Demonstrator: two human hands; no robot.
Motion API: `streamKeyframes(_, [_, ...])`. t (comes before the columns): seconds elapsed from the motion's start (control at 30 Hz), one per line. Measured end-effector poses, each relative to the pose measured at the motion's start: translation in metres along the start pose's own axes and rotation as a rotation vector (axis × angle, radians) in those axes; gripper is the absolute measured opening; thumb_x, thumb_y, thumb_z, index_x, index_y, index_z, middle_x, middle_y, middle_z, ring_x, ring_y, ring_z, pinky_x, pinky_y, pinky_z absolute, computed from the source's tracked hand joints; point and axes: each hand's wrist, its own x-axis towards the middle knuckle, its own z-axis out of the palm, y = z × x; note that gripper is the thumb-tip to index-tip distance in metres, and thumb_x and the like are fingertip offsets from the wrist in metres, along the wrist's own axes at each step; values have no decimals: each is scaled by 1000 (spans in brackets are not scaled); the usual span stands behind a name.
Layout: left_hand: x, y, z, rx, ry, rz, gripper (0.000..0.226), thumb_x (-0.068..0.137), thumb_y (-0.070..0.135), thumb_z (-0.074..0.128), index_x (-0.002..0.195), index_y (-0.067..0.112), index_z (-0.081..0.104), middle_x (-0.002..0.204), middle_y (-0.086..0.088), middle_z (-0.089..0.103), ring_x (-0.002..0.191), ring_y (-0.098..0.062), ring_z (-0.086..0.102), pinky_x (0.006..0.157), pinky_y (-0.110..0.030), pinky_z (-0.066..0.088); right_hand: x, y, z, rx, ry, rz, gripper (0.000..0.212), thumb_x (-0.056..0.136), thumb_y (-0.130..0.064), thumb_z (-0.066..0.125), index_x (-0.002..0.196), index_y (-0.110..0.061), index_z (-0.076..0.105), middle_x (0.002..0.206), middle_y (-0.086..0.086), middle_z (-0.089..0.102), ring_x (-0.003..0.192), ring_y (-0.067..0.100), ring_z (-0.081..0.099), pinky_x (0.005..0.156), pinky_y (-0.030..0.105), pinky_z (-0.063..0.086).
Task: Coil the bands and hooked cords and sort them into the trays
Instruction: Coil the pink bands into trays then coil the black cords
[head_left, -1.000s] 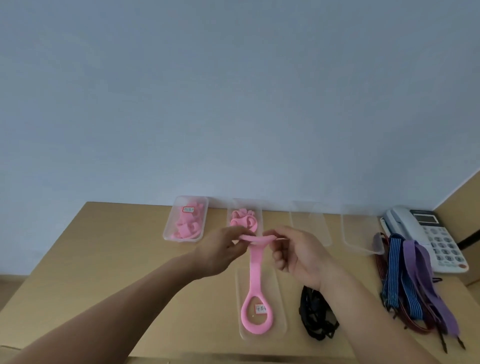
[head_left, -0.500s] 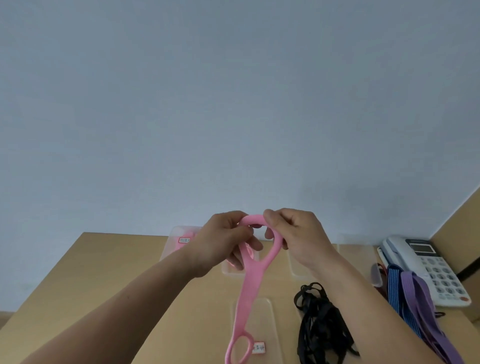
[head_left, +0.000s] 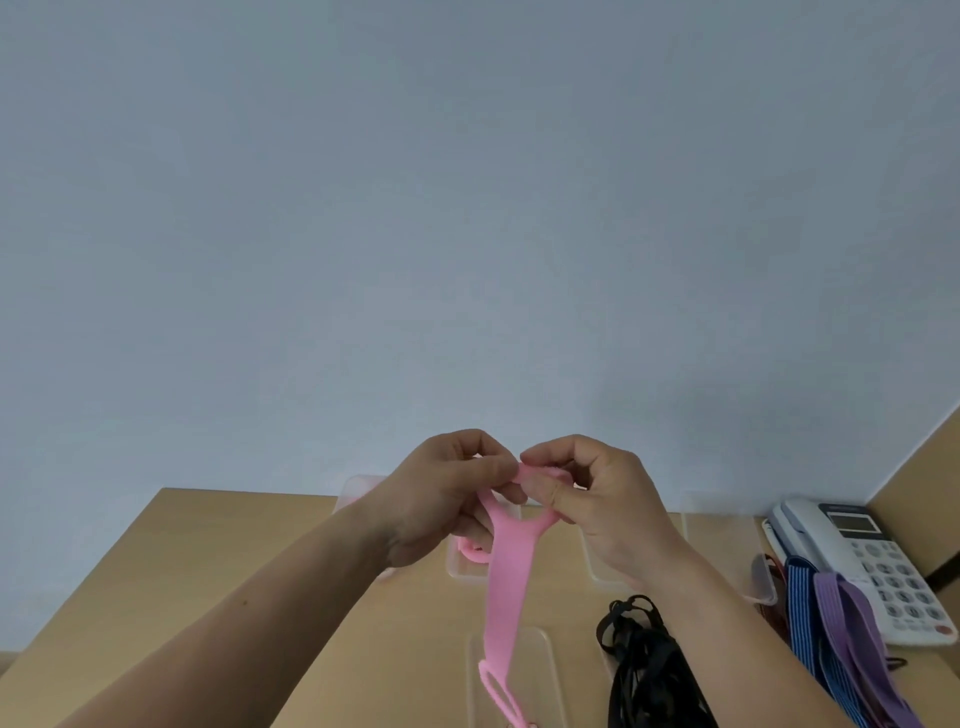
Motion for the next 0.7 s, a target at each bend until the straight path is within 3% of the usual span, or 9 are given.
streamKeyframes(0.1, [2, -4, 0, 37, 27, 60, 8, 92, 8, 66, 95, 2, 60, 87, -20, 68, 78, -38, 59, 71, -45, 52, 0, 0, -1, 36, -18, 6, 21, 69, -36, 85, 87, -31, 75, 75, -10, 71, 65, 7, 62, 59, 17, 47])
streamKeyframes(0.2, [4, -7, 2, 121, 100, 127, 13, 91, 6, 68, 96, -3, 60, 90, -26, 67, 77, -51, 60, 78, -57, 53, 0, -2, -6, 36, -1, 35, 30, 83, -51, 71, 85, -22, 76, 63, -4, 60, 52, 11, 48, 54, 21, 43])
streamKeyframes(0.27, [5, -9, 2, 169, 151, 162, 9, 90, 4, 68, 93, -2, 62, 87, -25, 65, 82, -58, 61, 77, -61, 53, 1, -2, -10, -14, -7, 77, 29, 89, -45, 65, 81, -19, 76, 60, 1, 62, 50, 12, 49, 53, 23, 44])
streamKeyframes(0.4, [6, -13, 4, 227, 189, 188, 5, 86, 4, 69, 89, 4, 65, 84, -24, 67, 83, -54, 63, 71, -53, 56, 1, -1, -9, -115, -53, 69, 14, 91, -20, 69, 79, -16, 75, 57, -1, 67, 46, 7, 55, 48, 19, 44])
streamKeyframes(0.6, [6, -19, 8, 209, 207, 193, 6, 87, 5, 71, 88, 6, 65, 88, -28, 68, 83, -53, 64, 72, -53, 54, -1, 5, -11, -179, -101, 4, 6, 90, -24, 71, 87, -24, 76, 71, -3, 72, 57, 10, 65, 52, 18, 47])
streamKeyframes(0.7, [6, -19, 12, 179, 199, 186, 13, 85, 11, 73, 90, 4, 63, 87, -26, 69, 84, -51, 65, 70, -47, 53, -2, 8, -11, -214, -39, -77, 9, 90, -18, 70, 88, -25, 75, 68, -8, 70, 57, 6, 65, 54, 14, 46])
